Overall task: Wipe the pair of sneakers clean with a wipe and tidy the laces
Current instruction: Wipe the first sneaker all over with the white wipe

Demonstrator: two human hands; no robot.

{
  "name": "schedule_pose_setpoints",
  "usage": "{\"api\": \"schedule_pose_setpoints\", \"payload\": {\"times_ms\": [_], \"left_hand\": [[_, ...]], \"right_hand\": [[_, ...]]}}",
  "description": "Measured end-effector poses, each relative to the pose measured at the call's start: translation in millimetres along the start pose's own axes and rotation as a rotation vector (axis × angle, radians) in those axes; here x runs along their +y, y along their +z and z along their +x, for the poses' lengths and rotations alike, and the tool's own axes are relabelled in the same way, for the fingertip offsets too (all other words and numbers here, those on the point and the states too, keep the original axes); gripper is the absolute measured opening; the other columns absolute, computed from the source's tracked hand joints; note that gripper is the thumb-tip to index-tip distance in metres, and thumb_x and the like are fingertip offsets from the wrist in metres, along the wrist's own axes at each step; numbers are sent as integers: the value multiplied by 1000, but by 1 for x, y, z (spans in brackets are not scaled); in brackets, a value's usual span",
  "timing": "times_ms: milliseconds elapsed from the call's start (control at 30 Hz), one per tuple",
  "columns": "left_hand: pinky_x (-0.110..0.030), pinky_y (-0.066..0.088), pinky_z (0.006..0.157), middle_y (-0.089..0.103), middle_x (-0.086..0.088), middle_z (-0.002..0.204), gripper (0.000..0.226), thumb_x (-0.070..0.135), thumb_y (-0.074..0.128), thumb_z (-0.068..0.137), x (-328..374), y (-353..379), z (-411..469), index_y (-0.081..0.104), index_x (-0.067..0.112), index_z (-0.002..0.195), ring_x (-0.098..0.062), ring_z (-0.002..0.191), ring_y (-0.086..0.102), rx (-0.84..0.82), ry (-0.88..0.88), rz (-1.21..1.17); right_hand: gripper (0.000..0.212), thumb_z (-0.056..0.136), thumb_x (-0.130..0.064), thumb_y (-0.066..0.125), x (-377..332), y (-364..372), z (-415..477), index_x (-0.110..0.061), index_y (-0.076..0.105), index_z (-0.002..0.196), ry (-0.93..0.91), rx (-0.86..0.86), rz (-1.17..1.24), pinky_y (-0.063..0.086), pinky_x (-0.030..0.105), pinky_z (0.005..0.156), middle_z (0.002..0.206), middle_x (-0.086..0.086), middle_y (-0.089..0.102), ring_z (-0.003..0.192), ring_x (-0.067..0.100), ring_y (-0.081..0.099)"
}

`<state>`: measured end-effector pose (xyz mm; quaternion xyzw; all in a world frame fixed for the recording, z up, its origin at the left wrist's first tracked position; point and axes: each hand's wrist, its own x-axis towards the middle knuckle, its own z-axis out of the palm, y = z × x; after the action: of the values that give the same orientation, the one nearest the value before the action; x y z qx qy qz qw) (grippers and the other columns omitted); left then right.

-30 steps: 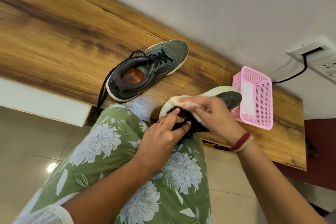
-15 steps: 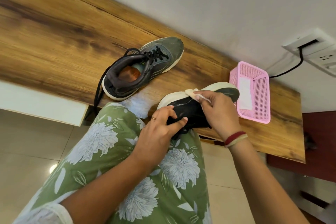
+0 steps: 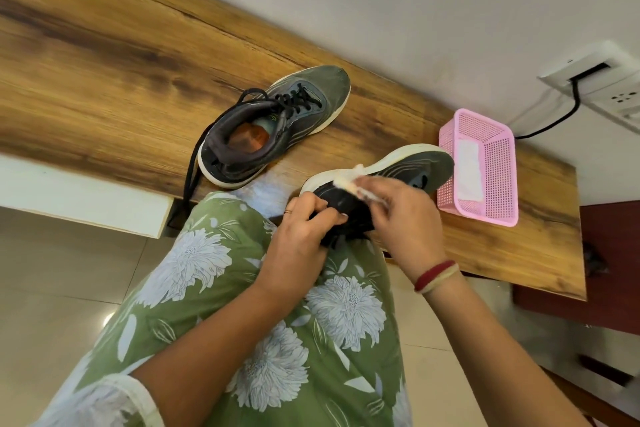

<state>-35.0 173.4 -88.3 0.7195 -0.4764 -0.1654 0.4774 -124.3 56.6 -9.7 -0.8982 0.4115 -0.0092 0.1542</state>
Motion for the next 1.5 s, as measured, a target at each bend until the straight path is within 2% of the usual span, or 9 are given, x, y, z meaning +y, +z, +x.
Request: {"api": "schedule_pose_setpoints", "payload": {"times_ms": [67, 200, 500, 600, 733, 1100, 1233, 1367, 1500], "left_hand": [[-42, 52, 55, 43, 1, 94, 48, -15, 72, 61, 0, 0, -1, 59, 14, 96, -26, 89, 53, -1, -13, -13], [-33, 49, 63, 45, -2, 90, 47, -17, 73, 60, -1, -3, 0, 62, 14, 93, -20, 83, 50, 8, -45, -59], [-30, 48, 62, 39, 1, 88, 48, -22, 66, 59, 3, -7, 2, 71, 8, 95, -20, 81, 48, 1, -80, -41], [-35, 51, 59, 40, 0, 89, 49, -21, 66, 60, 3, -7, 3, 72, 8, 99, -22, 82, 50, 6, -100, -39], [-36, 51, 59, 39, 2, 90, 48, -20, 66, 61, 5, -7, 3, 71, 11, 97, -21, 82, 49, -15, -107, -43], [-41, 52, 54, 44, -2, 92, 52, -17, 67, 63, 4, -8, 4, 70, 13, 105, -21, 85, 52, -9, -143, -42], [-41, 52, 52, 43, 0, 93, 49, -16, 71, 62, 4, -9, 3, 71, 14, 101, -20, 84, 51, -21, -163, -30], [-41, 53, 57, 44, -1, 94, 53, -16, 68, 64, 3, -8, 5, 70, 13, 108, -21, 87, 52, -3, -158, -28], [-39, 53, 56, 39, 5, 93, 51, -17, 67, 64, 4, -8, 4, 70, 13, 106, -18, 84, 50, -7, -148, -37]], "right_hand": [[35, 86, -9, 54, 0, 2, 6, -29, 67, 111, 45, 25, -23, 49, 30, 81, 115, -10, 66, 96, 17, 64], [36, 84, -10, 51, -20, 7, 0, -28, 65, 112, -269, -216, -102, 54, 36, 75, 115, -10, 66, 97, 18, 64], [42, 81, -11, 49, -5, 3, 12, -30, 65, 114, -411, -236, -263, 55, 29, 68, 122, -16, 61, 103, 9, 64], [39, 80, -8, 56, 5, -1, 21, -29, 67, 110, -296, -138, -298, 54, 30, 65, 116, -13, 65, 95, 14, 67], [42, 78, -8, 54, 1, 4, 16, -29, 66, 113, -461, -243, -276, 53, 26, 71, 118, -14, 64, 104, 7, 63], [41, 87, -12, 48, 4, -5, 26, -33, 61, 119, -239, -187, -319, 50, 31, 80, 124, -16, 60, 111, 13, 59], [48, 84, -9, 45, -6, 3, 17, -33, 59, 123, -285, -374, -189, 48, 31, 92, 130, -17, 55, 118, 10, 54], [47, 86, -12, 44, -2, -3, 26, -38, 58, 123, -198, -267, -260, 45, 26, 89, 130, -22, 54, 117, 8, 54], [47, 84, -12, 45, -5, 4, 25, -39, 60, 119, -208, -410, -155, 49, 34, 90, 127, -16, 58, 115, 14, 56]]}}
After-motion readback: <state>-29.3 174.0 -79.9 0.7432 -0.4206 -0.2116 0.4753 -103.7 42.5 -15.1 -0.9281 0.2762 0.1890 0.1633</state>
